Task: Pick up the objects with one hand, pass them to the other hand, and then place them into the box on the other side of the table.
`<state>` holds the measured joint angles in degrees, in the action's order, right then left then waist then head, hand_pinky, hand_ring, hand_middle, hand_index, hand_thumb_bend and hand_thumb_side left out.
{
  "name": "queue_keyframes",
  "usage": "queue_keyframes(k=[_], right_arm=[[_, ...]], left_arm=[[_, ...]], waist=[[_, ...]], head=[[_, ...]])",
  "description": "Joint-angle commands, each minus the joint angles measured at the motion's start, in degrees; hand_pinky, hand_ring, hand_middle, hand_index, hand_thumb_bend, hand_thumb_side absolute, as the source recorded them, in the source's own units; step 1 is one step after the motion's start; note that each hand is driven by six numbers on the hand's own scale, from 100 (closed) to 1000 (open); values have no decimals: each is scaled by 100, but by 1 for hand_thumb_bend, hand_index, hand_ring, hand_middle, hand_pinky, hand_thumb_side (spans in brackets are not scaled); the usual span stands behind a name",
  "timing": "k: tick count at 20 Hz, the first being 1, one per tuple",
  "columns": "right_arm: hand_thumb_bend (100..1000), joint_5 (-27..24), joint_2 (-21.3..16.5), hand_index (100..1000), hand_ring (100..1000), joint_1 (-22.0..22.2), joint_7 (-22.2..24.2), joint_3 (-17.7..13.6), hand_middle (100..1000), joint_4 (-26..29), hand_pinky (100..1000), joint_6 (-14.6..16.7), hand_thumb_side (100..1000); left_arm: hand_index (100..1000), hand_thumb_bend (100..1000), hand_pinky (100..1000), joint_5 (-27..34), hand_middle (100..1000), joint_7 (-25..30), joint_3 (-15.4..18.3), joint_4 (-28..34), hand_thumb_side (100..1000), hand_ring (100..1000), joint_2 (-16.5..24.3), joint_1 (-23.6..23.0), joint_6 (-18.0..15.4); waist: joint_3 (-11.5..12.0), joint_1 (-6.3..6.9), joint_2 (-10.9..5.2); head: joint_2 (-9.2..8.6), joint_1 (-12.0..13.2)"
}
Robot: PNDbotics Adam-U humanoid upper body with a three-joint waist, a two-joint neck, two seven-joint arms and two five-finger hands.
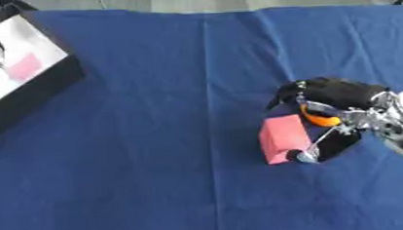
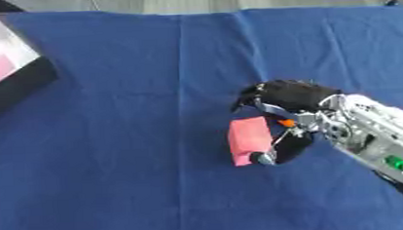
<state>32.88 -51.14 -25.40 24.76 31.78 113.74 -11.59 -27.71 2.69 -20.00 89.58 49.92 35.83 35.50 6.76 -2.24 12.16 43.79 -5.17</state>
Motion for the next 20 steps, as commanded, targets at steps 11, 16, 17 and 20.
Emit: queue_keyframes(k=[11, 16, 17, 20], right_arm=[[441, 266, -186, 817, 850, 31, 188, -89, 753, 85, 883, -11, 154], [443, 382, -239, 821, 847, 115, 329, -119, 756, 85, 885, 30, 159], [443, 390, -241, 821, 847, 127, 351, -119, 755, 85, 885, 31, 160], [443, 405, -233, 819, 848, 152, 431, -88, 754, 85, 885, 40, 162]], left_arm=[[798, 100, 940, -79, 787, 23, 21, -23, 492, 819, 152, 57, -41], [799, 100, 941, -84, 788, 28, 14, -42, 493, 820, 159, 19, -66], [799, 100, 941, -85, 789, 27, 13, -48, 492, 820, 156, 17, -69], [799, 100, 941, -86, 788, 23, 12, -55, 493, 820, 139, 21, -77]], waist=[[25, -7, -73], [26, -17, -75], [26, -17, -73], [31, -12, -65]], head=[[33, -37], [33, -35], [33, -35], [33, -39]])
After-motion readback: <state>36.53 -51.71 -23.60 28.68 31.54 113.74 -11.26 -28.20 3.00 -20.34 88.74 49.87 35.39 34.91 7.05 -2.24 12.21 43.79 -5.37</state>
